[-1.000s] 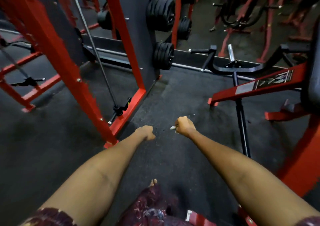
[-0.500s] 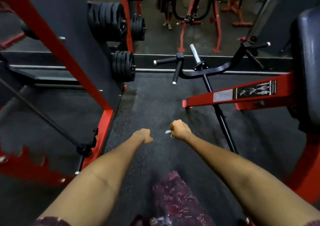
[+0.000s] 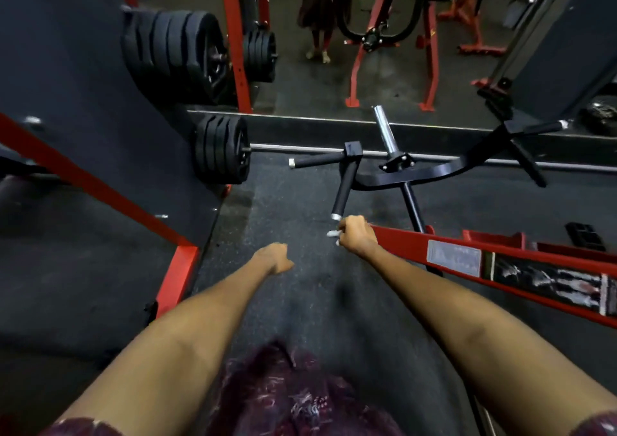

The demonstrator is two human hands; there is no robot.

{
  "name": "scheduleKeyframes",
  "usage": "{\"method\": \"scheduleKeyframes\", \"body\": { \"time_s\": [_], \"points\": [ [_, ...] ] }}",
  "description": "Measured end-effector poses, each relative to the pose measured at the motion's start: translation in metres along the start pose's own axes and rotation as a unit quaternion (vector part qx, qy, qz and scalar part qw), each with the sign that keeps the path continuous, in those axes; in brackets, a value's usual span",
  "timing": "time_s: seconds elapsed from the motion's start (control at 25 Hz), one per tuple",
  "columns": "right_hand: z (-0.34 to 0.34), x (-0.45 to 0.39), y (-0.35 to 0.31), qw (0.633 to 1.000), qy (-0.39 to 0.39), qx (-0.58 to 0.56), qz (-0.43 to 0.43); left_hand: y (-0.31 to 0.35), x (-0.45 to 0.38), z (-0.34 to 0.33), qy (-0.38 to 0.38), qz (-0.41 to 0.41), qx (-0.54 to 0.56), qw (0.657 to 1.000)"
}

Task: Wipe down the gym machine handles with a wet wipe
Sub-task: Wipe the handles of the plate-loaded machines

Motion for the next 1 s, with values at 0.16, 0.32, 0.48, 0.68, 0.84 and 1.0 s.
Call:
{"method": "scheduleKeyframes", "body": {
  "time_s": [0.16, 0.32, 0.48, 0.68, 0.84, 1.0],
  "points": [
    [0.030, -0.081, 0.007, 0.998, 0.033, -0.043, -0.018, -0.008, -0.071, 0.046, 0.015, 0.005, 0.009, 1.000],
    [0.067, -0.161, 0.024, 0.988, 0.096, -0.099, -0.065, -0.006, -0.150, 0.108, 0.104, -0.012, 0.031, 0.994],
    [0.094, -0.218, 0.030, 0.971, 0.151, -0.163, -0.090, -0.004, -0.199, 0.142, 0.167, -0.030, 0.071, 0.983],
    [0.102, -0.258, 0.032, 0.947, 0.248, -0.191, -0.068, -0.007, -0.241, 0.159, 0.196, -0.072, 0.133, 0.969],
    [0.111, -0.280, 0.033, 0.946, 0.297, -0.130, -0.013, -0.010, -0.258, 0.156, 0.231, -0.087, 0.248, 0.937],
    [0.086, -0.285, 0.035, 0.967, 0.246, -0.033, 0.052, -0.010, -0.261, 0.146, 0.261, -0.104, 0.291, 0.914]
  ]
}}
Point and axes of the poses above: each hand's wrist, its own x-axis away from the middle knuckle, its own z-axis out of the back of the hand, y = z × x, the point moved 3 cm from there along -x, towards the middle knuckle, and after that the axes turned 5 degrees about -y, right-handed, at the moved point
